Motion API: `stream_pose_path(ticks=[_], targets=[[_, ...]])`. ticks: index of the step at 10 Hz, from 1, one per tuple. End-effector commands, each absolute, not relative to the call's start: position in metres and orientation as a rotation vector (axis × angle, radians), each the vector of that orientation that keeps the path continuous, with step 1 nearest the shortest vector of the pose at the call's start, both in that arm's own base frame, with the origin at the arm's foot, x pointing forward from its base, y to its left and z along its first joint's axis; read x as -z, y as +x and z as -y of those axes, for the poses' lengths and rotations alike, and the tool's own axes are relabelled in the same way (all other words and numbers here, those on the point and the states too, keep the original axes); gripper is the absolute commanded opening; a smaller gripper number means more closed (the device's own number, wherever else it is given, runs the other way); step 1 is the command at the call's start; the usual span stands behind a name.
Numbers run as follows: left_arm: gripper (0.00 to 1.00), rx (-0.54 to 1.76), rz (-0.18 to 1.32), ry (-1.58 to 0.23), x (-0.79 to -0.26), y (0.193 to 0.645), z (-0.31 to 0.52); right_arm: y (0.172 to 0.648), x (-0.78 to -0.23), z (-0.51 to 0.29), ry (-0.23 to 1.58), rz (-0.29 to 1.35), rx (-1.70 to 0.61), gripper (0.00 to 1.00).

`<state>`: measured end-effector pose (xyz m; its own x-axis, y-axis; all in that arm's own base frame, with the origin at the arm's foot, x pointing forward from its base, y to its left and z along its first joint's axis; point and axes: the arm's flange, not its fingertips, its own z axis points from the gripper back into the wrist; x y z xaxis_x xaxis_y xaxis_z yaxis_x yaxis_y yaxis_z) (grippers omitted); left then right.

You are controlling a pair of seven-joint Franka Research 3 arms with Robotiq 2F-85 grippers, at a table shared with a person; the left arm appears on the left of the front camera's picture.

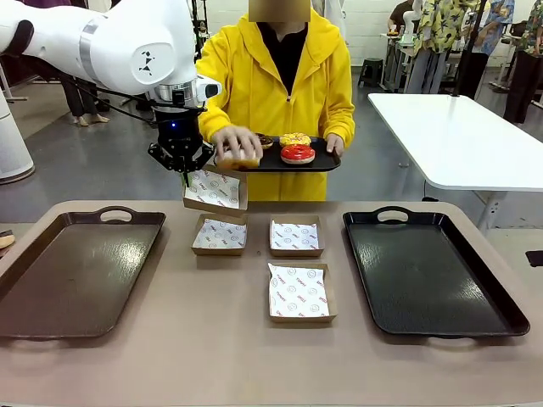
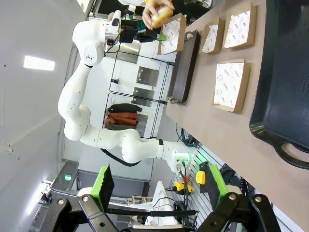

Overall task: Individually package the donuts and arrange them on the tray.
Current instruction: Place the picked Paper togo box on the Handle tray while simultaneously picking up another Paper togo box from the table with the other hand.

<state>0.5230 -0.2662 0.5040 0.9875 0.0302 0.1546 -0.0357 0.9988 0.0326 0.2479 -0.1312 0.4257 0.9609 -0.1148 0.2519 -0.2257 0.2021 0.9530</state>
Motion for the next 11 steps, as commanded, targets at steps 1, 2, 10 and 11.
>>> stream_pose_path(ticks=[1, 2, 10, 11], targets=[[0.0, -0.033, 0.156, 0.039, -0.5053, 0.5183, 0.2638, 0.2484, -0.4275, 0.1309, 1.389, 0.306, -0.086, 1.0], [0.0, -0.033, 0.156, 0.039, -0.5053, 0.5183, 0.2638, 0.2484, -0.4275, 0.1309, 1.389, 0.306, -0.086, 1.0], [0.0, -0.033, 0.156, 0.039, -0.5053, 0.5183, 0.2638, 0.2484, -0.4275, 0.1309, 1.389, 0.306, -0.086, 1.0], [0.0, -0.033, 0.156, 0.039, -0.5053, 0.5183, 0.2638, 0.2484, -0.4275, 0.1309, 1.389, 0.306, -0.086, 1.0]])
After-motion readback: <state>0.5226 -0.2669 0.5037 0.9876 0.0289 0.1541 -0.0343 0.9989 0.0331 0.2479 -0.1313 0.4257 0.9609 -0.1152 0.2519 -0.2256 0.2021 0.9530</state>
